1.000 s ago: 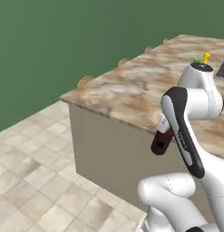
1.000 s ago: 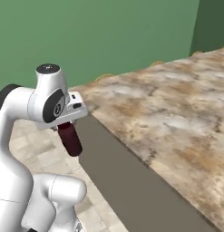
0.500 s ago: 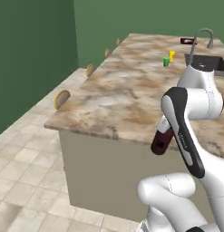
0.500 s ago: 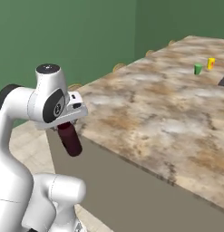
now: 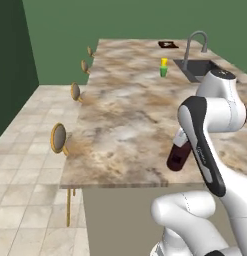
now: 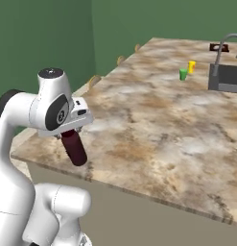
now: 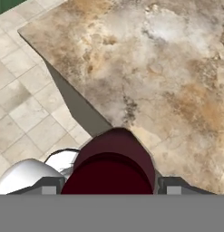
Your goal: Place the drinks on the dining counter in a tight cluster.
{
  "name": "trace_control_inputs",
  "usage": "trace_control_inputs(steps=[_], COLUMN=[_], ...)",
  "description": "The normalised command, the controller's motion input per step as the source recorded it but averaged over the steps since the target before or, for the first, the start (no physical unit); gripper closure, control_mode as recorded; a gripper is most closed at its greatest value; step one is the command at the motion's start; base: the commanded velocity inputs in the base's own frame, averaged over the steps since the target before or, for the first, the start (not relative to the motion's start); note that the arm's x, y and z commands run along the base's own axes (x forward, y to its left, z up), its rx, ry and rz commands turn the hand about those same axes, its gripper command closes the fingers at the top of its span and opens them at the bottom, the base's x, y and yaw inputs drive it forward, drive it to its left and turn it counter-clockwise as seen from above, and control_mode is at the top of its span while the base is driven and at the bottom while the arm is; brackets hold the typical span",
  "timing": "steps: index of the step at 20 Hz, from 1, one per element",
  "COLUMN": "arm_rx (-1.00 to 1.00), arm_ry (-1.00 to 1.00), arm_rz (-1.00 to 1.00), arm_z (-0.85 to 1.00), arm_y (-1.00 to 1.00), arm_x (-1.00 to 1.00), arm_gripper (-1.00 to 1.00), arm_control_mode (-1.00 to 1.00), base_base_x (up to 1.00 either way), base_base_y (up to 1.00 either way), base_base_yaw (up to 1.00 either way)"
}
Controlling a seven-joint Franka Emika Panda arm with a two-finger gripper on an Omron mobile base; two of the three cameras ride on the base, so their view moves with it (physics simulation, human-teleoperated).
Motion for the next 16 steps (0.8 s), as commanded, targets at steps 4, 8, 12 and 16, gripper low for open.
trace_control_inputs(steps=[4,8,12,16], arm_rx=[0.00,0.00,0.00,0.00], arm_ry=[0.00,0.00,0.00,0.00], arm_rz=[0.00,0.00,0.00,0.00], arm_z=[0.00,0.00,0.00,0.00], arm_y=[0.00,0.00,0.00,0.00], arm_x=[0.00,0.00,0.00,0.00], arm_gripper=[1.00,1.00,1.00,1.00], arm_control_mode=[1.00,1.00,1.00,1.00], base_base_x=[0.71,0.07,0.00,0.00], base_base_y=[0.31,0.00,0.00,0.00], base_base_yaw=[-0.34,-0.03,0.00,0.00])
